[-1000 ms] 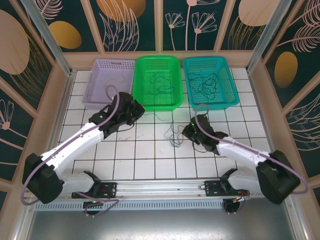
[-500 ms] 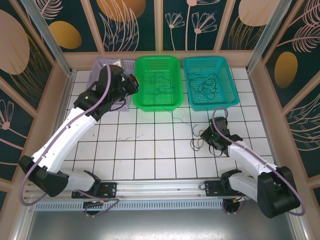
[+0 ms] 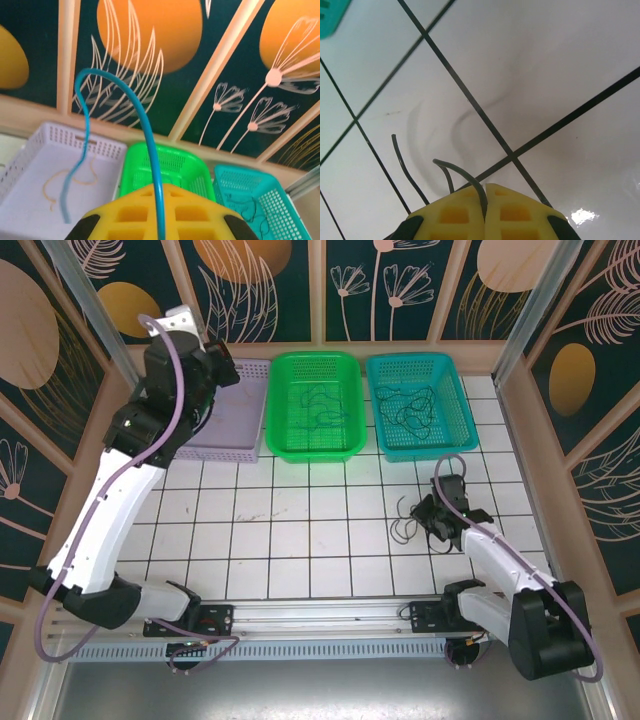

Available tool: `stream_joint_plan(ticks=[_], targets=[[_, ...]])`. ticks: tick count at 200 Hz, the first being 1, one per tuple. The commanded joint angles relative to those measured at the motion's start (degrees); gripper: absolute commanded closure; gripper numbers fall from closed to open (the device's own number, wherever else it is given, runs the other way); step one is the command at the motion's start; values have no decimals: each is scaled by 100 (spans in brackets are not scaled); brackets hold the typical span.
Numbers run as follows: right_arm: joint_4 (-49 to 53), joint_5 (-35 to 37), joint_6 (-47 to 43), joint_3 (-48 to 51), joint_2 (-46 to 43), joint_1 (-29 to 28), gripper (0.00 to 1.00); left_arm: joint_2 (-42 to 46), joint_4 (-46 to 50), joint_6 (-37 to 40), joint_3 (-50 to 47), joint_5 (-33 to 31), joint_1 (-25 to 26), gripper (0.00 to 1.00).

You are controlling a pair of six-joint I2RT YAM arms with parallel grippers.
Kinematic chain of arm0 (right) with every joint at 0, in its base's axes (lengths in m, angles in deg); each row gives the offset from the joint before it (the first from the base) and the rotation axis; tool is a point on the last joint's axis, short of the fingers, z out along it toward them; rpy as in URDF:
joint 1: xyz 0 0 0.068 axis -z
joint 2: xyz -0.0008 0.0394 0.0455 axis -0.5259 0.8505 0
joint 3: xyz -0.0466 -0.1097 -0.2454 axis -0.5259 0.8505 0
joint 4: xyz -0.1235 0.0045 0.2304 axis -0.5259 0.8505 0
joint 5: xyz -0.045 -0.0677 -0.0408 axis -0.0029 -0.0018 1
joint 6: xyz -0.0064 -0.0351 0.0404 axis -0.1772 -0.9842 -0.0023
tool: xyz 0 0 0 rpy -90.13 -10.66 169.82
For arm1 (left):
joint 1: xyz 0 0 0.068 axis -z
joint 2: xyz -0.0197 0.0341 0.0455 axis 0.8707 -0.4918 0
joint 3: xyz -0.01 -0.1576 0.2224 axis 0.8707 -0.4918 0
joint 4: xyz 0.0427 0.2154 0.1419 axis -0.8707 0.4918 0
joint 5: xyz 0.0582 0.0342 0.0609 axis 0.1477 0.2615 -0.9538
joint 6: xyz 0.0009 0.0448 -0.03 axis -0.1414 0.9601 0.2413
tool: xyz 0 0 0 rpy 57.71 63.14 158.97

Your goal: Untangle the cables

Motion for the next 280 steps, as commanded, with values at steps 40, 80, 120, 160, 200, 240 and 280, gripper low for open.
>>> stream_joint_plan(ticks=[40,80,120,160,200,240,280], targets=[[315,-125,-624,-901,-112,-17,69,158,-797,1177,-664,2768,7,100],[861,21,-584,-2163,-451,-449,63,136,-1391,1412,-1354,4204,6,100],[981,71,-315,-3252,-291,-1039,62,332,-2445,2139,-2668,5009,7,100],[-80,-829,943,-3414,-169,-1283,66,579,-3320,2489,-3642,5326,25,100],[-1233,-1259,3176,-3425,325,-1717,56,740,-3404,3225,-4128,5244,331,100],[-3408,-1694,5738,-3002,931,-2119,42,881,-3476,3689,-4540,4791,561,100],[-4029,-1711,7114,-3141,1258,-2538,32,887,-3479,3926,-4764,4438,634,100]])
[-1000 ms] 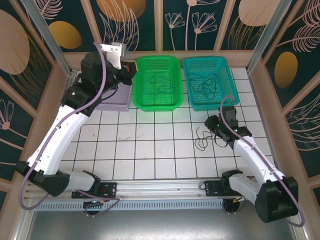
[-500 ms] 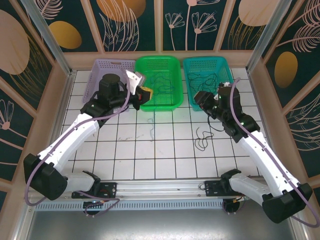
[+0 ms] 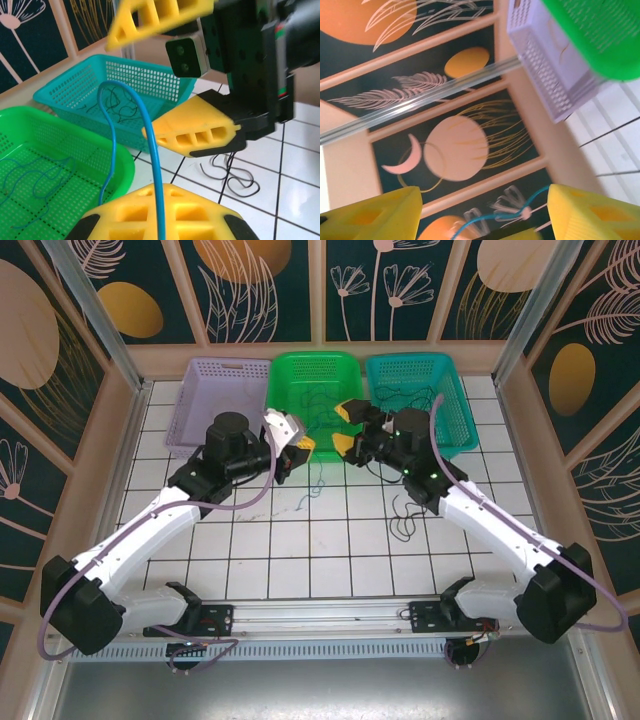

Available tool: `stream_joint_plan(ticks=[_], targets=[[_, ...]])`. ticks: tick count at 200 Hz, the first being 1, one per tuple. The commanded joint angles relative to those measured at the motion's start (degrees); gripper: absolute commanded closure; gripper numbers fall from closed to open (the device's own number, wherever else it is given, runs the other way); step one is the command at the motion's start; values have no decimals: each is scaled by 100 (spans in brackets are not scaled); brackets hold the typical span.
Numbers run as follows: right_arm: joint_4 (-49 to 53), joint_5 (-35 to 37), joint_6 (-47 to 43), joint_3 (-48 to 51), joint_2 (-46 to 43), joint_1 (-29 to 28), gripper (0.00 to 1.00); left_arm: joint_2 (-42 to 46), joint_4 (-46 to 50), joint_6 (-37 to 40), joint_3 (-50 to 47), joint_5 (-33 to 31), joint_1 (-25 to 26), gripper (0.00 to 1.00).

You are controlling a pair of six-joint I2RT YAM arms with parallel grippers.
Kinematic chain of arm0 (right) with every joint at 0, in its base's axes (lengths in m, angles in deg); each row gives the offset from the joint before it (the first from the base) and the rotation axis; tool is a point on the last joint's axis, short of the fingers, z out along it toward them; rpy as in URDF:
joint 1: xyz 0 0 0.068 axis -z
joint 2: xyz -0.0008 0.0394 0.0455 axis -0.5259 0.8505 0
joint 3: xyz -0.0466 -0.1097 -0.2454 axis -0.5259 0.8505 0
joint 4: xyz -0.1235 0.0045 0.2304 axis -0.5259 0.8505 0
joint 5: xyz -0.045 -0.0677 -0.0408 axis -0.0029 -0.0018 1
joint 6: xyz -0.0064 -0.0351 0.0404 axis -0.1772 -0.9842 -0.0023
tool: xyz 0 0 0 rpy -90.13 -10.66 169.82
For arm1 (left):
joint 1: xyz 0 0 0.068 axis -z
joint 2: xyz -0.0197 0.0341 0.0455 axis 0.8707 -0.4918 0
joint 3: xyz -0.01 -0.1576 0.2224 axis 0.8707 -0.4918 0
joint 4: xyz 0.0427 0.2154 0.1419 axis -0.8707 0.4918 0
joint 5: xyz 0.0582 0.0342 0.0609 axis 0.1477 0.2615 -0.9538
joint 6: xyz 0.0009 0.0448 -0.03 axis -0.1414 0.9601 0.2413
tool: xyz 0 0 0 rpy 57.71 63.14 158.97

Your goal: Untangle the cables

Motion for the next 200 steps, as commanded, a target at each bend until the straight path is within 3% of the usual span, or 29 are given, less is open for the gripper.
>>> stream_joint_plan(ticks=[1,55,97,145,172,197,200], targets=[[-1076,-227,1464,-67,81,-212,32,80,-216,351,-139,-302,40,100],[-1811,-535,2387,8,336,-513,35,64,-275,365,-187,-407,66,100],[-1886,-621,2363,-144,763,-507,41,149,-224,364,-189,-428,147,100],[-1913,-743,2037,-656,1272,-116,53,343,-84,215,-437,-391,236,100],[-1395,-928,1680,-943,1331,135,65,488,-102,126,-528,-496,255,100],[-732,-931,979,-1399,1291,302,99,478,-54,-6,-480,-449,255,100],[-650,-931,883,-1469,1301,319,100,476,-57,-32,-476,-423,256,100]])
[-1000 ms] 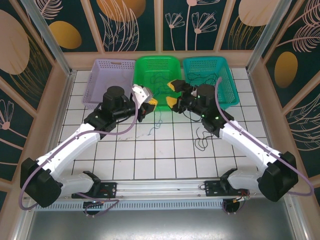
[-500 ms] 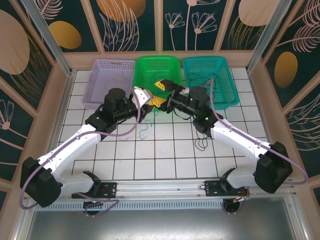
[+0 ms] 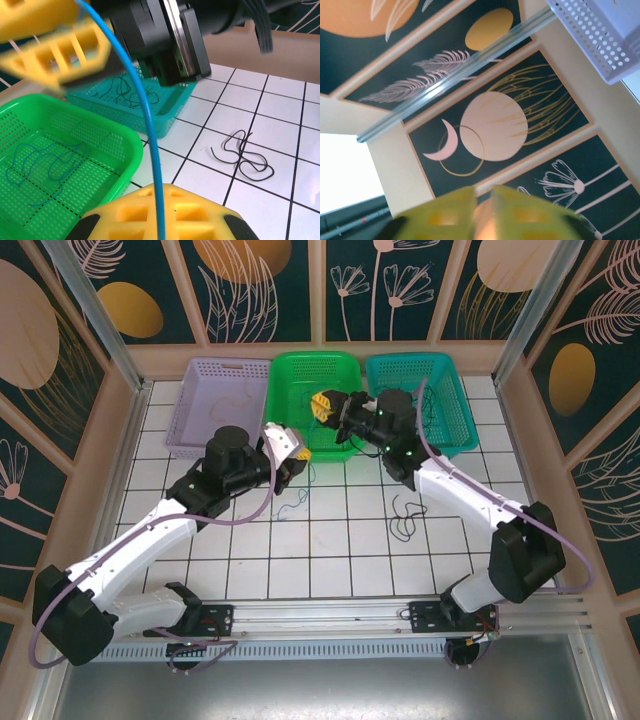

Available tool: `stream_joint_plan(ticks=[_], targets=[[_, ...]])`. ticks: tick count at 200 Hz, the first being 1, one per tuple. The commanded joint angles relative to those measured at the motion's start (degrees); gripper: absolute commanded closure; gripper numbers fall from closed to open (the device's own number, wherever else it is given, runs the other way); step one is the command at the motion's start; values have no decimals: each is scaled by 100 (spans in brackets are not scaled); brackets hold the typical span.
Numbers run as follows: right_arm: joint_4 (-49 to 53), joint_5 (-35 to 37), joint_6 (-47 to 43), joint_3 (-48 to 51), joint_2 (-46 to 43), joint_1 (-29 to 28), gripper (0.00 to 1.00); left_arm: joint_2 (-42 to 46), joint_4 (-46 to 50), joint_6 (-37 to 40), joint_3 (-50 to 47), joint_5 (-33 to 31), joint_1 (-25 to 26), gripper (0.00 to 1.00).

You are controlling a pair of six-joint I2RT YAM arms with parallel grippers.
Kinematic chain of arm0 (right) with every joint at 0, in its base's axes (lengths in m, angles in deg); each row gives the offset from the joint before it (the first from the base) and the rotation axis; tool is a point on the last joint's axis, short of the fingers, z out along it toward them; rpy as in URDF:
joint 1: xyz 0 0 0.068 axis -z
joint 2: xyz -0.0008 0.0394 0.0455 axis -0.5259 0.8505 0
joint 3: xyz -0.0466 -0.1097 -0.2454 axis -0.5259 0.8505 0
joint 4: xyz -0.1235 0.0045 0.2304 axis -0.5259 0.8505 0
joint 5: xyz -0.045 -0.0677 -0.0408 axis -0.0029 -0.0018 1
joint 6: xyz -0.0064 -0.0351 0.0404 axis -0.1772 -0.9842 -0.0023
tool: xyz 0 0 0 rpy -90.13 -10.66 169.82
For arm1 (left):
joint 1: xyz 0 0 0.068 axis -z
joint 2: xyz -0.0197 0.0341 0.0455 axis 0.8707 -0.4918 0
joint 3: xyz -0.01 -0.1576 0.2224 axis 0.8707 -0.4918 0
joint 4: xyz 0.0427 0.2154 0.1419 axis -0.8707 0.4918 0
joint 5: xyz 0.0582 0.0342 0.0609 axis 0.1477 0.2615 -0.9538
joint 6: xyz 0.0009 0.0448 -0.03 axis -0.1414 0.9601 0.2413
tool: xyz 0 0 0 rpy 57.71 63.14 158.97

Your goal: Untangle the cables

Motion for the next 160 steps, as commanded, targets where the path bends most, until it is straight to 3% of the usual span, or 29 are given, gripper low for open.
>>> stream_joint_plan(ticks=[1,21,49,70,101,130,160], targets=[[563,-174,-357,-617,-70,134,100,69,-62,-191,-13,139,28,100],[1223,-139,-1158,-1145,-27,226,100,22,-151,-540,56,184,23,100],[2195,-45,-2318,-1639,-47,249,100,74,-396,-1544,74,-5,24,59],[2812,-139,-3076,-1692,-145,519,100,349,-405,-2330,-144,-593,25,47],[3115,-625,-3652,-767,-621,848,100,434,297,-3733,-293,-1321,15,48],[3164,-817,-3840,219,-1141,1259,100,111,356,-5017,-746,-764,23,54],[3285,-764,-3986,534,-1425,1511,100,-459,164,-6367,-1115,-466,23,58]])
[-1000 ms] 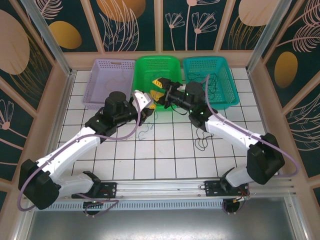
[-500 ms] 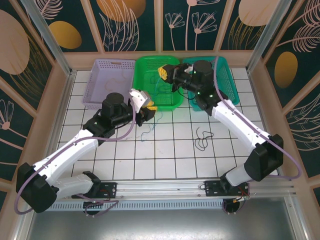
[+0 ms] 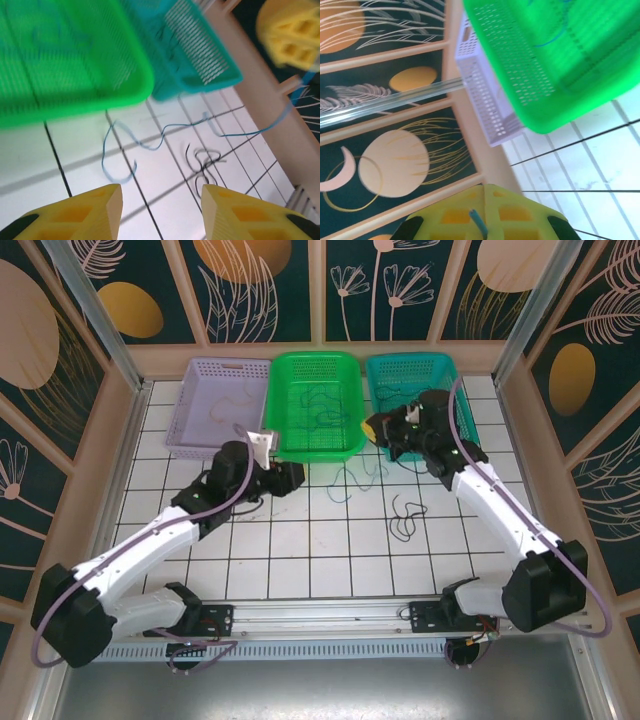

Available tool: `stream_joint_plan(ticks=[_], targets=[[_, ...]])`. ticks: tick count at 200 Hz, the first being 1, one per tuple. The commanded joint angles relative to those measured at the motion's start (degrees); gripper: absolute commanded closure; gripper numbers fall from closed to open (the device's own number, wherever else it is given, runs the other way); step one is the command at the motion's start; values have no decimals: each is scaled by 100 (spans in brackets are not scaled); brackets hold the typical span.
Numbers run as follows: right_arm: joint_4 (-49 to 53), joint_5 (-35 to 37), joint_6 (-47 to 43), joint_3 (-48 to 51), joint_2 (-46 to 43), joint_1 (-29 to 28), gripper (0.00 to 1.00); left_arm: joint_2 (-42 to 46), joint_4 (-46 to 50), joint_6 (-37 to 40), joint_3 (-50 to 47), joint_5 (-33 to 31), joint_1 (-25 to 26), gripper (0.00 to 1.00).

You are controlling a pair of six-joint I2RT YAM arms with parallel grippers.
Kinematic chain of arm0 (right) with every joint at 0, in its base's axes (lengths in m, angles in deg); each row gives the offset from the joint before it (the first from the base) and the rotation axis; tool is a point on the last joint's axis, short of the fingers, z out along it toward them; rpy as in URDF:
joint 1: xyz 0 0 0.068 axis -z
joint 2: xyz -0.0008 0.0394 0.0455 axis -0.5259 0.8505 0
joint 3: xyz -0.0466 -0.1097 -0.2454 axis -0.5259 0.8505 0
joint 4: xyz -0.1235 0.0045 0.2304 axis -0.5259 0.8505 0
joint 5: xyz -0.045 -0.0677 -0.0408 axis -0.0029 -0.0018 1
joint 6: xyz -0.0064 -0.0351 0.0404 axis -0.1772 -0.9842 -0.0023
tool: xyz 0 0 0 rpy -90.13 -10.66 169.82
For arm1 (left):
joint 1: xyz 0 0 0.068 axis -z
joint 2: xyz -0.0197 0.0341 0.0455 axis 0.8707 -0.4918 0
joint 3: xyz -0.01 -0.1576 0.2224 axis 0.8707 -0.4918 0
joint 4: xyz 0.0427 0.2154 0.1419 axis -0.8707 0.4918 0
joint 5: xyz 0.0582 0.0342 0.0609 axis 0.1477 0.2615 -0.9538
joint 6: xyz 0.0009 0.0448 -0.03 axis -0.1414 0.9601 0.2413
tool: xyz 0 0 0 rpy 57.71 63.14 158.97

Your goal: Untangle the cables

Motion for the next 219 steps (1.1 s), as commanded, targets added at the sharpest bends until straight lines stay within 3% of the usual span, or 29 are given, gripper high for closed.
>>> stream_joint_plan(ticks=[1,14,37,57,104,172,219], targets=[[127,-144,-370,116,-326,127,100,-402,53,-1676,-291,311,12,59],[239,-99,-475,54,-338,149,100,-669,-129,-2562,-382,395,29,67],[368,-51,-582,-170,-337,157,100,-1042,-460,-3237,-302,179,166,64],[586,6,-737,-486,-347,151,100,-1427,-739,-2917,28,39,204,59],[820,-197,-957,-985,-206,168,100,-2689,-1331,-1871,438,371,253,60],[714,-202,-819,-877,-250,186,100,-3673,-730,-1259,1032,-339,462,55],[637,-282,-746,-821,-250,239,100,-4144,-257,-882,1646,-781,579,60]])
